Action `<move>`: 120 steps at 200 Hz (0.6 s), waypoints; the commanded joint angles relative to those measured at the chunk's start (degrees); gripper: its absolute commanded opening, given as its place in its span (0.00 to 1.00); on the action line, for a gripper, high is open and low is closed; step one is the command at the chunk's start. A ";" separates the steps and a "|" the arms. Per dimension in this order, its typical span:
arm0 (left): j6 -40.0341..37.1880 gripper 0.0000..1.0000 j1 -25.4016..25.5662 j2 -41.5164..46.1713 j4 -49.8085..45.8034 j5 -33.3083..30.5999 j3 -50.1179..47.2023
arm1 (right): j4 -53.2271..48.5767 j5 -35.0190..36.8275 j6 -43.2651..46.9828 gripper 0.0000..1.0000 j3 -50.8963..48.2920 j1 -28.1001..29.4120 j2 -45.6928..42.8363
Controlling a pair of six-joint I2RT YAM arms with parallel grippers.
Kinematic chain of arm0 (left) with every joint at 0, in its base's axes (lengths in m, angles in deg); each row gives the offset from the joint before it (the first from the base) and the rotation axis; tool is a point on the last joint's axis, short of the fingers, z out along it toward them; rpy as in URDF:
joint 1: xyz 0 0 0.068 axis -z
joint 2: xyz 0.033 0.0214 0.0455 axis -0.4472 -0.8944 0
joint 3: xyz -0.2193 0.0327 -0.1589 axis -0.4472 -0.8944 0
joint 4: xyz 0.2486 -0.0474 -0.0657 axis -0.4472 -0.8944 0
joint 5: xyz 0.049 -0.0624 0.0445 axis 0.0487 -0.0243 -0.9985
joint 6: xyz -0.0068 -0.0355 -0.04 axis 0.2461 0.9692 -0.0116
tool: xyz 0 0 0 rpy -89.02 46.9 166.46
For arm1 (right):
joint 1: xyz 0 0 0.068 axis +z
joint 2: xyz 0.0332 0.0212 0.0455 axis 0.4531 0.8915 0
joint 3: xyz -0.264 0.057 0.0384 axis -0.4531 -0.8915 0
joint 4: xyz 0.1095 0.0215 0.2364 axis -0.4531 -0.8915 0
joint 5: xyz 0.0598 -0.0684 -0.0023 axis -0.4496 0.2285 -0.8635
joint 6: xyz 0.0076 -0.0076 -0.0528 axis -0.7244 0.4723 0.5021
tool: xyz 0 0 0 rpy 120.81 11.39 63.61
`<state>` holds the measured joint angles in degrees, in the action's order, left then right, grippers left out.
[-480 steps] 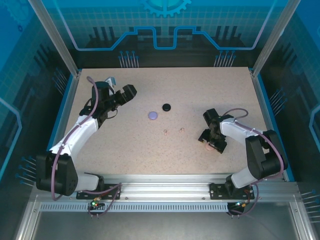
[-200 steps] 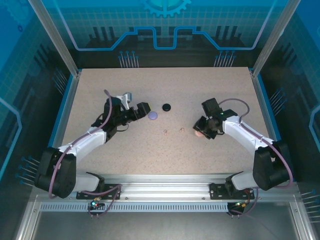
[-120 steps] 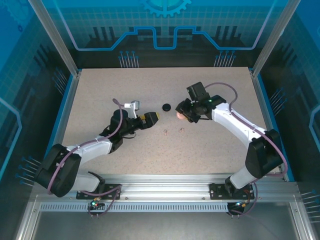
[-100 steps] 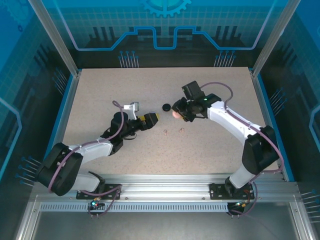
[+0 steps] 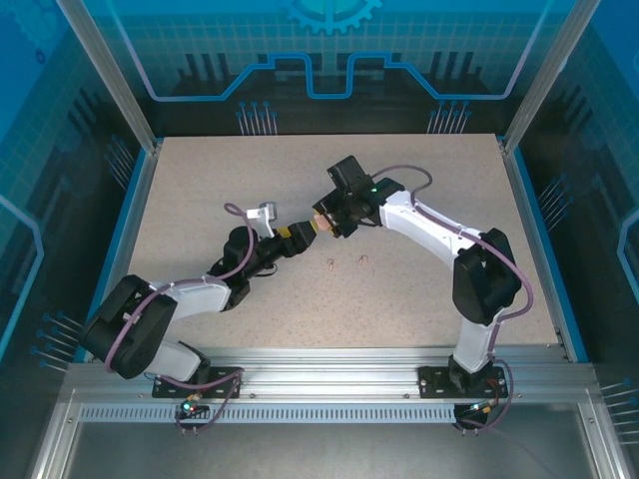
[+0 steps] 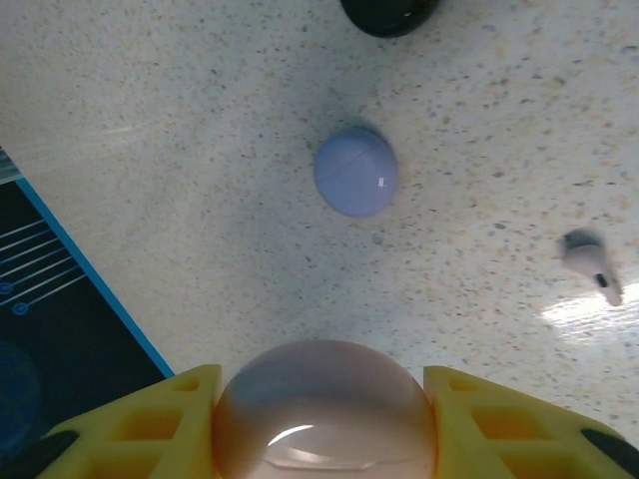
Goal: Insert the wireless bluetooth earbuds into the charging case
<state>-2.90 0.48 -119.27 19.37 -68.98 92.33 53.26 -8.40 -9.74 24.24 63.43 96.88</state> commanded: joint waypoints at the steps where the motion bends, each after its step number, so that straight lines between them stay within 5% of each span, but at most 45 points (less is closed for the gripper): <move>1: 0.39 0.86 0.42 -0.97 3.73 -0.60 -0.62 | -0.30 0.79 -2.30 0.30 3.06 1.21 1.35; 59: 0.77 0.66 0.39 -3.06 4.68 -0.95 0.34 | -0.17 0.10 -2.11 0.30 3.91 2.00 1.56; 120: 0.17 0.61 0.38 -4.01 4.30 -1.31 2.31 | 0.43 -0.66 -1.79 0.30 3.56 2.48 1.39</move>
<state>-2.09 0.57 -122.33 21.32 -69.15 92.44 53.28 -8.68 -10.76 26.77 64.87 97.65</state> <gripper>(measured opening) 0.617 0.446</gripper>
